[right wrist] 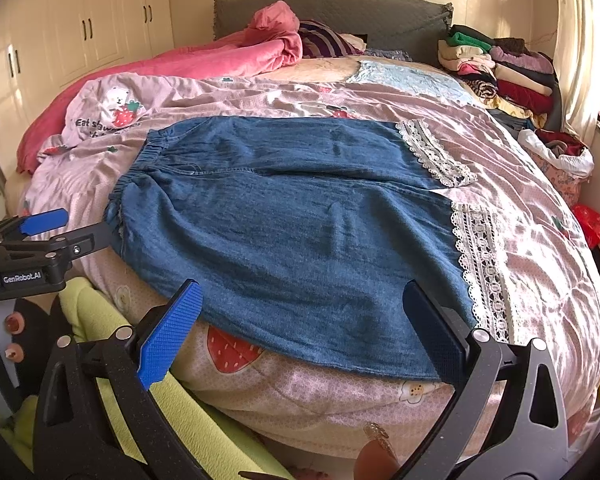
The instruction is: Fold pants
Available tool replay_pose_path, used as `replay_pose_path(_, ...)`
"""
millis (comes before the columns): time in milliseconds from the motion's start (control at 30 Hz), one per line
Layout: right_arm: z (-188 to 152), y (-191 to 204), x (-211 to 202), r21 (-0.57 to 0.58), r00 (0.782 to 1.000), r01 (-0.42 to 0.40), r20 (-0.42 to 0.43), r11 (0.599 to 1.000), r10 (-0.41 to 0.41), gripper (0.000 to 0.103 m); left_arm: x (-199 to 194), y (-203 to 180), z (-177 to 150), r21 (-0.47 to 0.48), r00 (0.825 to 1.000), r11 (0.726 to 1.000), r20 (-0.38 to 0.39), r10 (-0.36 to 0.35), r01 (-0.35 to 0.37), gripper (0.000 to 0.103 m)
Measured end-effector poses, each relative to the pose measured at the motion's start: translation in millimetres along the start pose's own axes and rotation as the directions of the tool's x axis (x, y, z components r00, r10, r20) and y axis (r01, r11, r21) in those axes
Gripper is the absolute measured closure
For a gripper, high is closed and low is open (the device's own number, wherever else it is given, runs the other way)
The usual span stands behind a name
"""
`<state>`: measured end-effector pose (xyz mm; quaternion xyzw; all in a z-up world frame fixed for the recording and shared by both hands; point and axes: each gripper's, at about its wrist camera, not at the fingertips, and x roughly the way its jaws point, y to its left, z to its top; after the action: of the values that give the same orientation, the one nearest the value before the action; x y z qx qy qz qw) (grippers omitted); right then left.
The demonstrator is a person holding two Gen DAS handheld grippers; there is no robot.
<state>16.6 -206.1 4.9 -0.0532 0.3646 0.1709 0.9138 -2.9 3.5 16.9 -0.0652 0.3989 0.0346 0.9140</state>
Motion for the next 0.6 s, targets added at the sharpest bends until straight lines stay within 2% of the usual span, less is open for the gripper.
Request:
replay_pose_path(367,26.1,5.3,12.1,-0.028,1.000,-0.006,0.015,1.000,0.006,0.008,17.1,12.7,15.4,-0.028,1.000,1.000,-0.004,0.009,-0.009,0.004)
replay_pose_path(600,45.8,14.6,31.1,-0.061,0.999,-0.027,0.020,0.998,0.028,0.008,27.8,29.5,33.9,-0.055,0.999,0.997,0.006,0.049,-0.049,0.004)
